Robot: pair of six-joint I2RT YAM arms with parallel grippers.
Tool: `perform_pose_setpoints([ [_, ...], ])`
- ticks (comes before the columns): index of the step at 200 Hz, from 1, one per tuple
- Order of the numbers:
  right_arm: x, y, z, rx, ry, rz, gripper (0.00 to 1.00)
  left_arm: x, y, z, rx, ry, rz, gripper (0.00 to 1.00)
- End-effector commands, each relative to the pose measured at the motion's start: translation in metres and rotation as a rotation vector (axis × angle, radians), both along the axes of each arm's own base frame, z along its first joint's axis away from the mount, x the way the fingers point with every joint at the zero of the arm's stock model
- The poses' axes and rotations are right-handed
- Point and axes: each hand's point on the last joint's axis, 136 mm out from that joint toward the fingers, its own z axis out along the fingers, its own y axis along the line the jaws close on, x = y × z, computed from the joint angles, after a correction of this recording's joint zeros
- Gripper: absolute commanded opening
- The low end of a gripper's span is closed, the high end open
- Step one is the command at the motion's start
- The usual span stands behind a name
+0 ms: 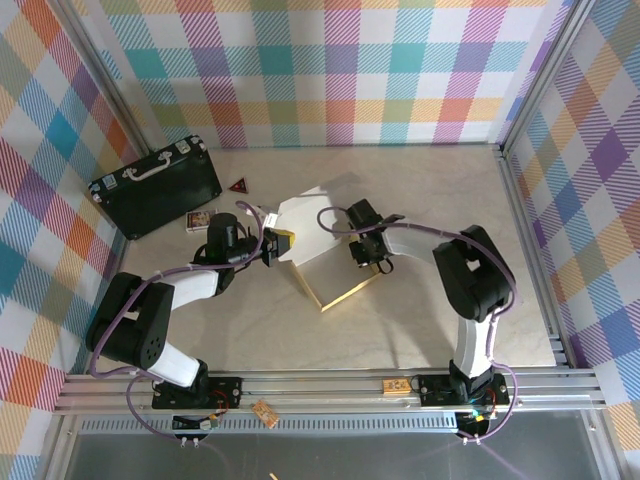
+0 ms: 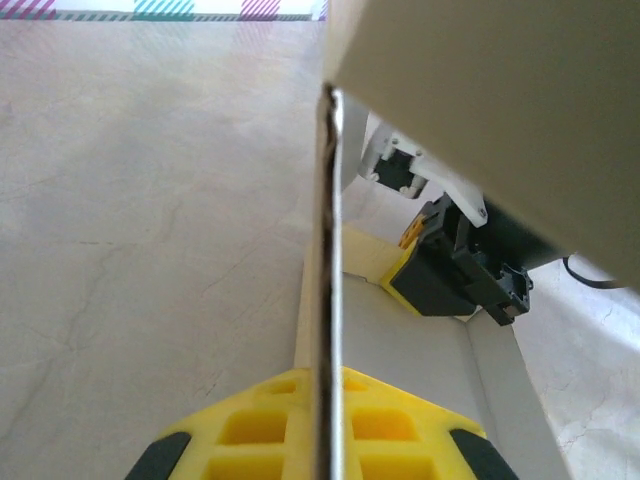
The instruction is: Fold the paper box
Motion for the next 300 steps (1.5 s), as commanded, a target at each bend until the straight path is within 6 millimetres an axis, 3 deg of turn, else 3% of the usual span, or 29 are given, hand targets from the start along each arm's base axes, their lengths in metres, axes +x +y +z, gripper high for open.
perform_pose_setpoints([
  [1, -0.021, -0.025, -0.032, -0.252, 0.069, -0.02, 0.0, 0.005, -0.004, 0.024, -0.04, -0.067, -0.021, 0.06],
  [25, -0.022, -0.031, -0.032, -0.386, 0.017, -0.039, 0.0, 0.005, -0.005, 0.029, -0.052, -0.072, -0.025, 0.06],
  [47, -0.023, -0.035, -0.044, -0.42, 0.037, -0.046, 0.0, 0.004, -0.005, 0.032, -0.057, -0.077, -0.027, 0.06],
  [73, -0.029, -0.024, -0.057, -0.324, 0.091, -0.04, 0.0, 0.004, -0.006, 0.028, -0.06, -0.066, -0.032, 0.06],
  [77, -0.029, -0.022, -0.056, -0.301, 0.089, -0.04, 0.08, 0.004, -0.006, 0.028, -0.06, -0.067, -0.032, 0.06],
  [88, -0.027, -0.014, -0.045, -0.223, 0.086, -0.042, 0.24, 0.004, -0.006, 0.028, -0.059, -0.066, -0.031, 0.06],
  [101, -0.022, -0.007, -0.026, -0.169, 0.058, -0.031, 0.34, 0.004, -0.005, 0.029, -0.058, -0.066, -0.029, 0.06],
  [137, -0.008, 0.009, 0.024, -0.074, -0.031, -0.002, 0.43, 0.005, -0.005, 0.026, -0.051, -0.06, -0.025, 0.06],
  [184, -0.008, 0.022, 0.043, 0.03, -0.053, 0.011, 0.61, 0.006, -0.005, 0.021, -0.044, -0.049, -0.027, 0.07],
  [203, -0.007, 0.022, 0.049, 0.054, -0.067, 0.006, 0.63, 0.007, -0.005, 0.019, -0.042, -0.043, -0.022, 0.09],
  [220, -0.005, 0.017, 0.053, 0.091, -0.073, -0.016, 0.59, 0.009, -0.004, 0.017, -0.035, -0.034, -0.012, 0.15],
  [237, -0.004, 0.009, 0.051, 0.121, -0.061, -0.042, 0.51, 0.015, -0.001, 0.015, -0.039, -0.008, 0.022, 0.37],
  [255, -0.008, 0.007, 0.043, 0.193, -0.036, -0.065, 0.36, 0.022, 0.0, 0.016, -0.046, 0.04, 0.06, 0.52],
  [283, -0.012, 0.006, 0.022, 0.251, -0.007, -0.089, 0.11, 0.023, 0.0, 0.022, -0.058, 0.063, 0.076, 0.61],
  [300, -0.013, 0.007, 0.016, 0.277, -0.02, -0.105, 0.03, 0.02, 0.013, 0.031, -0.037, 0.036, 0.156, 0.68],
])
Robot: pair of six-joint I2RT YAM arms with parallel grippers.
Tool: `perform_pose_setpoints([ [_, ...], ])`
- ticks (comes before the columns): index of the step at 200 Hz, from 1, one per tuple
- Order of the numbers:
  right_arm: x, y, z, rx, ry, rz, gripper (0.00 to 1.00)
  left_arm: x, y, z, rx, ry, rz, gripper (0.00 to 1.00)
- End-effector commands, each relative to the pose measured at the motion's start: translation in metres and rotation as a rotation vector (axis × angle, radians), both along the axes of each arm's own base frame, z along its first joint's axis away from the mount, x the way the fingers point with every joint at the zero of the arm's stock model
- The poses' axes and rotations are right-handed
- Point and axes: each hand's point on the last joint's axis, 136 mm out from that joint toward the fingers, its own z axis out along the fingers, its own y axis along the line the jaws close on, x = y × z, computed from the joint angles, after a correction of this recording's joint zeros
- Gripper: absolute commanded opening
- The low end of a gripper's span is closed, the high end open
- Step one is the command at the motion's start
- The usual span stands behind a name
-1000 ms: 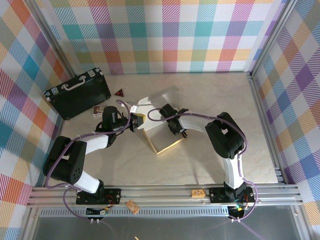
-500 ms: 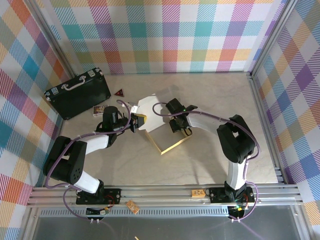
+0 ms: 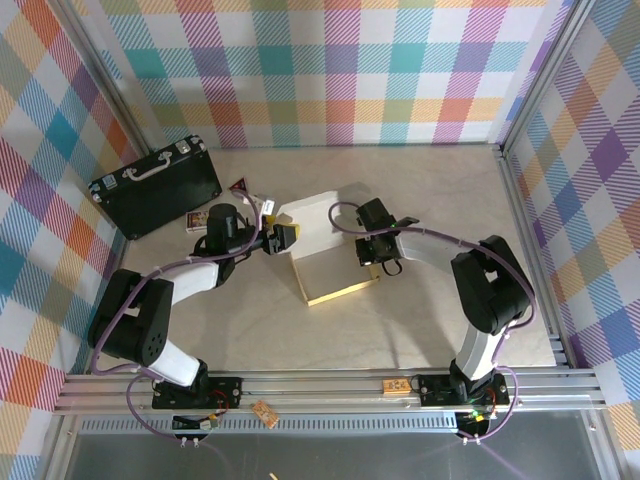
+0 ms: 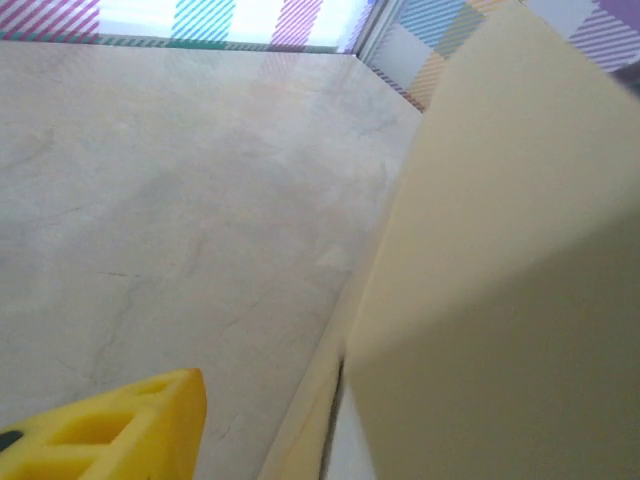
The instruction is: Fold the paper box
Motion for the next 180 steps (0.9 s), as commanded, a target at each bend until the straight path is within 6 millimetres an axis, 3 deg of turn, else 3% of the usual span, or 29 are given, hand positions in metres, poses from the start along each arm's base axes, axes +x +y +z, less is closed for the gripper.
perform_pose_setpoints([
  [1, -0.003, 0.013, -0.007, 0.093, -0.005, -0.013, 0.03, -0.002, 0.012, 0.015, 0.014, -0.012, 0.088, 0.69],
  [23, -0.004, 0.009, -0.004, 0.12, -0.041, -0.06, 0.05, -0.012, 0.049, 0.031, 0.07, -0.036, 0.294, 0.85],
  [46, -0.01, 0.018, 0.009, 0.18, -0.065, -0.036, 0.42, -0.034, 0.077, 0.038, 0.05, -0.061, 0.433, 0.97],
  [55, -0.015, 0.021, 0.024, 0.202, -0.099, -0.01, 0.53, -0.041, 0.081, 0.037, 0.043, -0.077, 0.438, 0.98],
  [69, -0.023, 0.019, 0.054, 0.251, -0.156, 0.021, 0.62, -0.048, 0.084, 0.041, 0.01, -0.098, 0.437, 0.98],
  [98, -0.03, -0.015, 0.126, 0.395, -0.316, 0.058, 0.73, -0.06, 0.072, 0.037, 0.004, -0.113, 0.348, 0.97],
  [108, -0.026, -0.031, 0.15, 0.453, -0.419, 0.081, 0.86, -0.06, 0.07, 0.034, 0.007, -0.127, 0.331, 0.97],
  [114, -0.023, -0.038, 0.161, 0.466, -0.484, 0.108, 1.0, -0.059, 0.066, 0.032, 0.014, -0.137, 0.309, 0.97],
  [133, -0.02, -0.035, 0.18, 0.56, -0.605, 0.319, 0.99, -0.049, 0.058, 0.024, 0.036, -0.129, 0.267, 0.95],
  [143, -0.009, -0.035, 0.182, 0.691, -0.533, 0.353, 0.99, -0.04, 0.053, 0.019, 0.049, -0.112, 0.25, 0.91],
  [154, 0.007, -0.03, 0.171, 0.784, -0.418, 0.394, 0.98, -0.027, 0.051, 0.013, 0.064, -0.091, 0.254, 0.86],
  [180, 0.031, -0.015, 0.138, 0.698, -0.376, 0.505, 0.86, -0.001, 0.047, 0.0, 0.102, -0.046, 0.266, 0.71],
])
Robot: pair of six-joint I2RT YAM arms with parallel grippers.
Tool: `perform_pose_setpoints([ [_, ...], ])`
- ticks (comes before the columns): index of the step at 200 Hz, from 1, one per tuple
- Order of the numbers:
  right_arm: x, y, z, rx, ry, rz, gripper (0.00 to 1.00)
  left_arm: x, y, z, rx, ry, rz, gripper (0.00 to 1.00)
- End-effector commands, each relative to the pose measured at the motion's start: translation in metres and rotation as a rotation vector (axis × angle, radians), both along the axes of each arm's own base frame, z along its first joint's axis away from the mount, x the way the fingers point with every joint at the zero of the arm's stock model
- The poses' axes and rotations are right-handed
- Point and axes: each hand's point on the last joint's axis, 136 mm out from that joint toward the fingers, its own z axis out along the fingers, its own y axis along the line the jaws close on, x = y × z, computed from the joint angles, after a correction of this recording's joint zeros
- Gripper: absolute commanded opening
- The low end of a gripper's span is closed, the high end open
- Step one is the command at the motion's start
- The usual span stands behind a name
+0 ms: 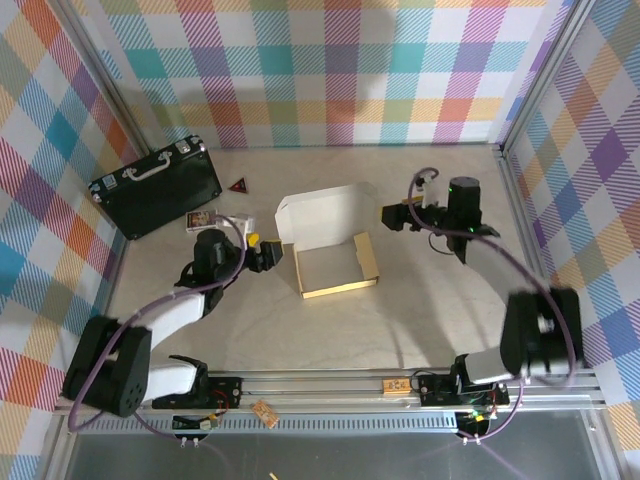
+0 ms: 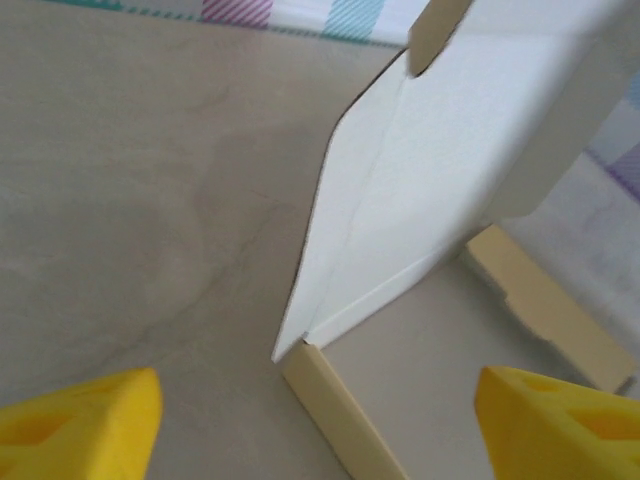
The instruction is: Fold the paper box
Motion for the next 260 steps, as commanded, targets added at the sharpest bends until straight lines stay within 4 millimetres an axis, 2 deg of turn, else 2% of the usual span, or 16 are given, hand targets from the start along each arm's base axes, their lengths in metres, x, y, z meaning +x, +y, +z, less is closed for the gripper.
perform_pose_setpoints([
  [1, -0.012, 0.031, -0.006, 0.013, -0.049, 0.264, 0.85, 0.027, -0.006, 0.02, 0.003, -0.066, -0.009, 0.7],
  [13, -0.006, 0.039, -0.01, 0.0, -0.011, 0.297, 0.73, 0.035, -0.009, 0.017, 0.003, -0.043, -0.007, 0.57],
  [37, 0.006, 0.055, -0.028, -0.079, 0.042, 0.288, 0.54, 0.046, -0.02, 0.011, -0.01, -0.005, -0.024, 0.41],
  [47, 0.013, 0.062, -0.032, -0.107, 0.043, 0.274, 0.45, 0.049, -0.026, 0.008, -0.015, 0.01, -0.033, 0.26],
  [58, 0.018, 0.069, -0.039, -0.167, 0.028, 0.248, 0.35, 0.051, -0.033, 0.01, -0.022, 0.018, -0.034, 0.15],
  [75, 0.027, 0.074, -0.047, -0.263, -0.004, 0.165, 0.19, 0.053, -0.039, 0.018, 0.005, -0.002, 0.005, 0.07],
  [97, 0.033, 0.076, -0.044, -0.288, -0.009, 0.012, 0.01, 0.053, -0.041, 0.034, 0.035, -0.03, 0.082, 0.0],
  [118, 0.027, 0.087, -0.038, -0.294, -0.042, -0.047, 0.0, 0.049, -0.05, 0.039, 0.059, -0.041, 0.117, 0.0],
  [153, -0.007, 0.111, -0.031, -0.335, -0.227, -0.04, 0.01, 0.032, -0.046, 0.025, 0.077, -0.091, 0.137, 0.0],
  [186, -0.036, 0.118, -0.041, -0.324, -0.328, -0.04, 0.01, 0.01, -0.053, 0.021, 0.062, -0.155, 0.063, 0.0],
  [210, -0.059, 0.121, -0.055, -0.343, -0.39, -0.046, 0.0, -0.008, -0.056, 0.008, 0.059, -0.165, 0.035, 0.0],
  [241, -0.082, 0.127, -0.038, -0.317, -0.512, -0.033, 0.0, -0.028, -0.058, 0.008, 0.045, -0.184, -0.002, 0.0],
  [260, -0.085, 0.127, -0.023, -0.31, -0.593, -0.04, 0.0, -0.03, -0.057, 0.014, 0.06, -0.212, -0.011, 0.01],
])
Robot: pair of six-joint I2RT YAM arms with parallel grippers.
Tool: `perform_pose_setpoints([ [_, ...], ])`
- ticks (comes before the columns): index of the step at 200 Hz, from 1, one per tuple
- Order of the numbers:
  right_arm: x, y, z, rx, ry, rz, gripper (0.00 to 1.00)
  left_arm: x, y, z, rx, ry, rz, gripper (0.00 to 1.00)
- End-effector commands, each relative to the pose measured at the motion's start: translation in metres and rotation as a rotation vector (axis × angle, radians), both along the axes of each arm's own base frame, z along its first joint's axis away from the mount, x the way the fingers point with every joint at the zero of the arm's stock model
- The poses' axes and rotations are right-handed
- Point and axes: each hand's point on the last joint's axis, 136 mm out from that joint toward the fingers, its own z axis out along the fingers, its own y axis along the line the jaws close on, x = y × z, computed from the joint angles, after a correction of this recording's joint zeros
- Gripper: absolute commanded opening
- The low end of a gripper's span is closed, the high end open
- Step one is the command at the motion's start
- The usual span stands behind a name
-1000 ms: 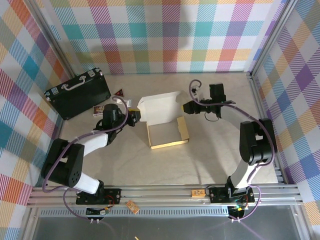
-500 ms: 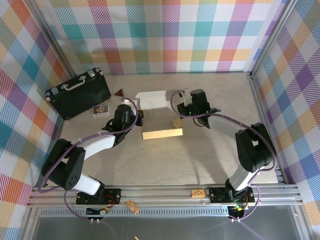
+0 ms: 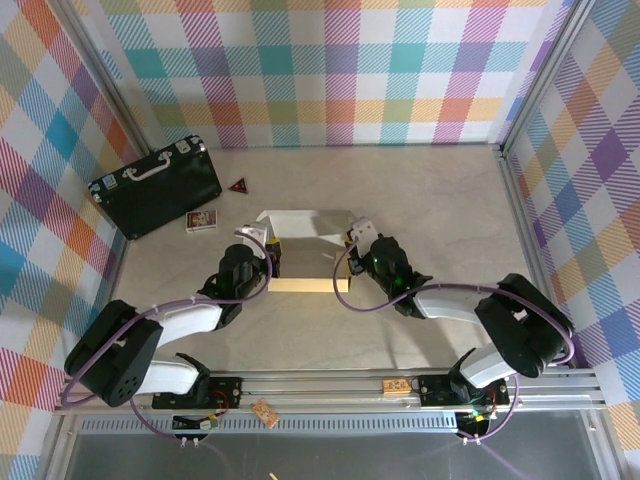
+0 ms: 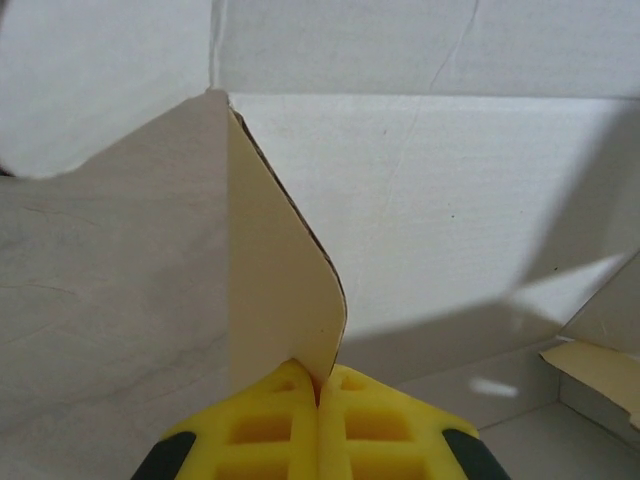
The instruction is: Fold the paper box
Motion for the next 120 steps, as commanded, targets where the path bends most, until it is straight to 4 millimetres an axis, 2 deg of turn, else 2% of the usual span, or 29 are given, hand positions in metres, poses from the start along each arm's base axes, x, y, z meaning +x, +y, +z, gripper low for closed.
perform_pose_setpoints([
  [1, -0.023, 0.029, 0.025, 0.019, -0.123, 0.155, 0.0, -0.021, -0.036, 0.02, -0.037, -0.062, -0.184, 0.01],
  [42, -0.01, 0.04, 0.046, 0.008, -0.251, 0.161, 0.0, -0.007, -0.047, 0.038, -0.017, -0.102, -0.205, 0.03],
  [54, -0.006, 0.043, 0.043, 0.019, -0.257, 0.152, 0.0, -0.003, -0.049, 0.034, -0.021, -0.101, -0.202, 0.03],
  [80, 0.001, 0.044, 0.027, 0.072, -0.22, 0.113, 0.0, -0.001, -0.051, 0.01, -0.041, -0.061, -0.197, 0.02],
  [99, 0.005, 0.041, 0.02, 0.107, -0.145, 0.054, 0.0, -0.003, -0.052, -0.003, -0.053, -0.023, -0.192, 0.01],
  [109, 0.014, 0.034, 0.018, 0.146, -0.072, -0.046, 0.0, -0.004, -0.051, -0.007, -0.051, -0.011, -0.188, 0.0],
  [120, 0.014, 0.033, 0.011, 0.108, -0.007, -0.073, 0.0, -0.005, -0.05, -0.01, -0.038, -0.003, -0.188, 0.0],
])
